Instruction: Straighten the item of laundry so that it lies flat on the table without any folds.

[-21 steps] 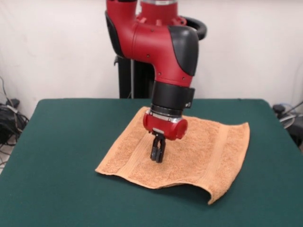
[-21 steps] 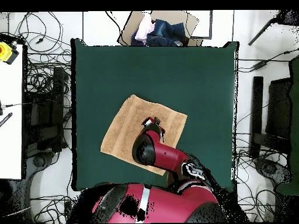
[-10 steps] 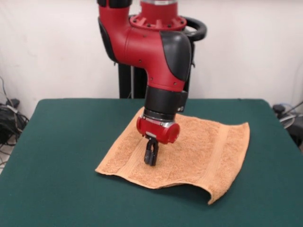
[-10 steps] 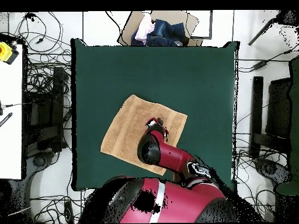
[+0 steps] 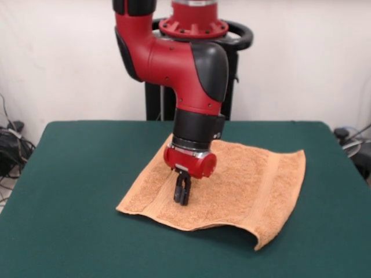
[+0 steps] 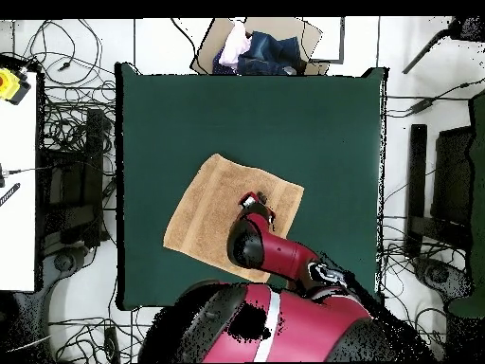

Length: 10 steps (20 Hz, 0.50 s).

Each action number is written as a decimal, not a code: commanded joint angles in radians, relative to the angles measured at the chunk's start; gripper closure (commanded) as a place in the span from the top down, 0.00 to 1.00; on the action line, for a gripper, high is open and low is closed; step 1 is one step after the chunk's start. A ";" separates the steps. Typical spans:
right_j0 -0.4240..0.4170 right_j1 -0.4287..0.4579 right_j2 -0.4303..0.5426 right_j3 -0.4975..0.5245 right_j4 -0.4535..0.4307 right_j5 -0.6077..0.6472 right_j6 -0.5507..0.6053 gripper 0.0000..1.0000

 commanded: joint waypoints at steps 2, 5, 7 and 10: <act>-0.068 0.104 0.056 -0.132 -0.043 0.003 0.098 0.00; -0.164 0.100 0.077 -0.173 -0.149 0.065 0.037 0.00; -0.217 0.105 0.085 -0.202 -0.214 0.094 0.006 0.00; -0.265 0.113 0.093 -0.236 -0.290 0.117 -0.011 0.00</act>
